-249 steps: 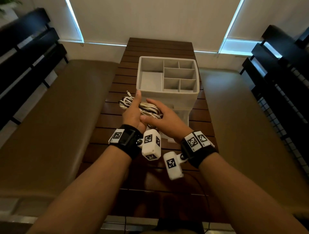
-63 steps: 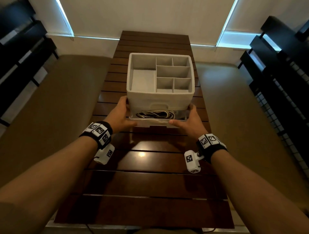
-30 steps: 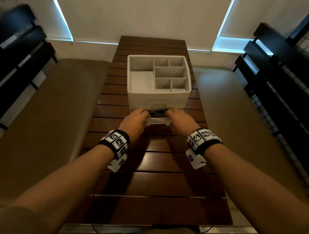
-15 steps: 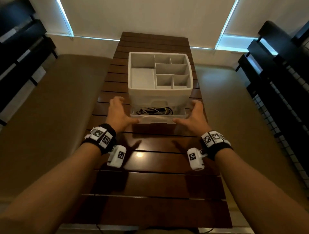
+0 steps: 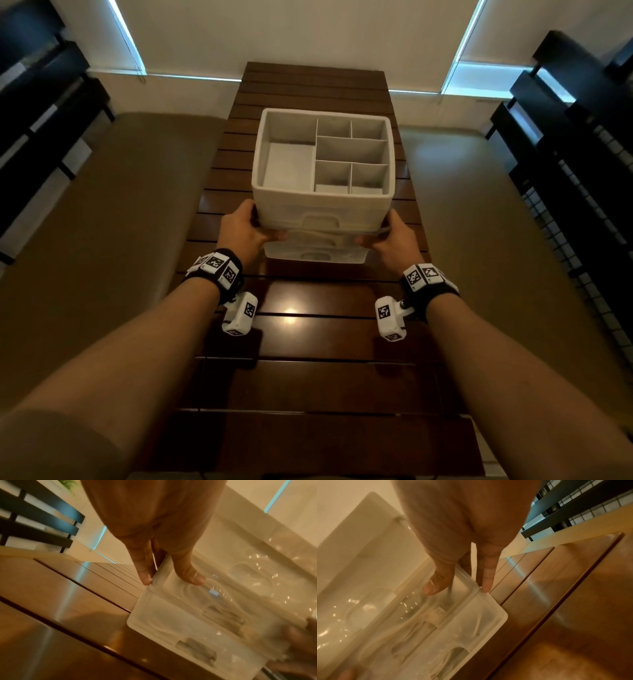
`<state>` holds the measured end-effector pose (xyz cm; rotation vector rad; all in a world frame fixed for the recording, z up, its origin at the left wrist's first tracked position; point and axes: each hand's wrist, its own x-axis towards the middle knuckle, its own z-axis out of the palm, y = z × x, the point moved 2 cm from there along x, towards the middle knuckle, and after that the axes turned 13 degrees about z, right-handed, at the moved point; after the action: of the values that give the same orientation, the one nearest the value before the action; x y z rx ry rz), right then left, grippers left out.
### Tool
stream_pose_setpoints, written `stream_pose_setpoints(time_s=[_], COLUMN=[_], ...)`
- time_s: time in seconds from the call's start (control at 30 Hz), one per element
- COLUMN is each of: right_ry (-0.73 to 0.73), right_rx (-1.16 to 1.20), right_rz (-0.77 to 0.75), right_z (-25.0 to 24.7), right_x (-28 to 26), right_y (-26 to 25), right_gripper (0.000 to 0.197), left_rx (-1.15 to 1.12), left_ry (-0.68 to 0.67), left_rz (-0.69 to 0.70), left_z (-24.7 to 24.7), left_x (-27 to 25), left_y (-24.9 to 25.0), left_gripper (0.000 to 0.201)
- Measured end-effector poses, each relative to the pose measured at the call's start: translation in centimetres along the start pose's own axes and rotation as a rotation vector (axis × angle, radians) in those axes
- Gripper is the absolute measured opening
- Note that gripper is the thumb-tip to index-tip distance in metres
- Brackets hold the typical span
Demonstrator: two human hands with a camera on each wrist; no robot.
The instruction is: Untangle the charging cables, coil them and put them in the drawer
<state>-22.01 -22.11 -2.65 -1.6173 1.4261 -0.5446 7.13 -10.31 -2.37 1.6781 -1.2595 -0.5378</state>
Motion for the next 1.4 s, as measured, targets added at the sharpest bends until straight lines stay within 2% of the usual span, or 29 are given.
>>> stream_pose_setpoints(time_s=[0.3, 0.47, 0.53, 0.63, 0.8, 1.13, 1.27, 1.4], right_ry=[0.051, 0.133, 0.121, -0.022, -0.092, -0.017, -0.033, -0.068], right_rx=[-0.041, -0.007, 0.099, 0.168, 0.301, 0.389, 0.387, 0.357], right_rz=[-0.028, 0.032, 0.059, 0.096, 0.219, 0.206, 0.198, 0.170], right_z=[-0.1, 0.1, 0.9, 3.1, 4.8, 3.5, 3.8, 4.0], right_x=[0.2, -2.0, -3.6, -5.0, -5.2, -2.4, -2.0, -0.8], right_y=[-0.1, 0.7, 1.7, 3.0, 2.1, 0.5, -0.1, -0.9], right_gripper=[0.059, 0.046, 0.049, 0.059, 0.086, 0.067, 0.073, 0.075], left_rx=[0.068, -0.088, -0.193, -0.258, -0.325, -0.317, -0.351, -0.330], left_ry=[-0.007, 0.026, 0.001, -0.065, -0.052, -0.041, -0.045, -0.039], left_rz=[0.047, -0.030, -0.076, -0.102, -0.155, -0.098, -0.105, -0.115], left_z=[-0.3, 0.0, 0.5, 1.6, 3.0, 2.1, 2.2, 2.2], left_x=[-0.2, -2.0, -3.6, -5.8, -6.2, -3.4, -2.9, -1.1], left_y=[0.5, -0.1, -0.8, -0.5, 0.2, -0.9, -0.6, -0.9], left_gripper=[0.064, 0.059, 0.063, 0.068, 0.078, 0.072, 0.083, 0.085])
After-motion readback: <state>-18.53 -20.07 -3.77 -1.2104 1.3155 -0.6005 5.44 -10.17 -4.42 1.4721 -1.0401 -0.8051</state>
